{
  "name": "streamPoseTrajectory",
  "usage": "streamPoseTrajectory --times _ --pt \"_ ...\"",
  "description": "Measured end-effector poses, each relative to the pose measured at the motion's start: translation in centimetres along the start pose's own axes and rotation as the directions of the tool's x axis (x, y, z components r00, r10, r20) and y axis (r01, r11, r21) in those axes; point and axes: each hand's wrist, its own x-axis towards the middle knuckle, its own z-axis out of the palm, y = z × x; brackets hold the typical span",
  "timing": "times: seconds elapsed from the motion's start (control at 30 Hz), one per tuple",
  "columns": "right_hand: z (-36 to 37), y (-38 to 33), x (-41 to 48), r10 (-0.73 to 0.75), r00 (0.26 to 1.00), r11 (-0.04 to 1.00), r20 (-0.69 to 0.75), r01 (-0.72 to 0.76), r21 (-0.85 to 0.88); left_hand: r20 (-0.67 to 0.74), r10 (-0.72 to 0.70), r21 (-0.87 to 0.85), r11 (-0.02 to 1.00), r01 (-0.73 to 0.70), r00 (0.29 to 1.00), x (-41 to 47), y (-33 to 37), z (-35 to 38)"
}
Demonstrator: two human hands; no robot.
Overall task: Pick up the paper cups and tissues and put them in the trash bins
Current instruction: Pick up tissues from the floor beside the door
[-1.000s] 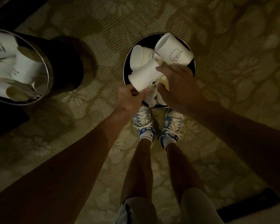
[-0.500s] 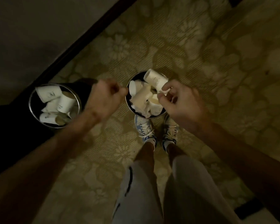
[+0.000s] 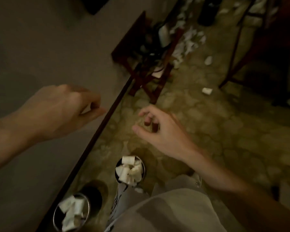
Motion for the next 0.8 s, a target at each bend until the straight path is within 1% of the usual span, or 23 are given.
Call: streamPoseTrajectory --times 0.07,0.17,0.27,0.37,0.5,0.6,0.7,0.8 --pt "-5.0 0.1 -1.8 -0.005 0.994 1.000 -0.111 0.001 -0.029 -0.065 0.087 0.026 0.996 -0.086 0.994 4.5 3.3 -2.8" --pt "-12.2 1.8 -5.0 0.029 0.965 0.998 -0.259 -0.040 -0.039 -0.091 0.229 -0.003 0.973 -0.231 0.969 11.1 9.6 -5.5" --pt "-19.3 5.2 -8.7 0.103 0.917 0.991 -0.386 -0.126 -0.034 -0.053 0.356 -0.020 0.934 -0.357 0.933 17.9 17.2 -6.3" --pt "-25.8 9.2 -12.4 0.201 0.856 0.975 -0.476 -0.220 0.015 -0.001 0.454 -0.111 0.885 -0.452 0.891 24.5 24.5 -5.6" --pt "-32.7 14.4 -17.3 0.279 0.759 0.949 -0.589 -0.311 0.049 0.006 0.565 -0.271 0.795 -0.542 0.825 32.6 33.8 -3.3" --pt "-36.3 17.5 -20.5 0.326 0.666 0.926 -0.671 -0.368 0.084 -0.008 0.604 -0.371 0.738 -0.564 0.797 37.4 39.8 -1.4" --pt "-38.8 20.8 -22.9 0.419 0.584 0.873 -0.696 -0.469 0.132 -0.015 0.651 -0.462 0.668 -0.583 0.759 41.3 45.2 0.9" --pt "-40.9 24.4 -24.1 0.521 0.474 0.801 -0.710 -0.559 0.214 0.006 0.712 -0.527 0.600 -0.603 0.702 45.8 49.6 3.7"
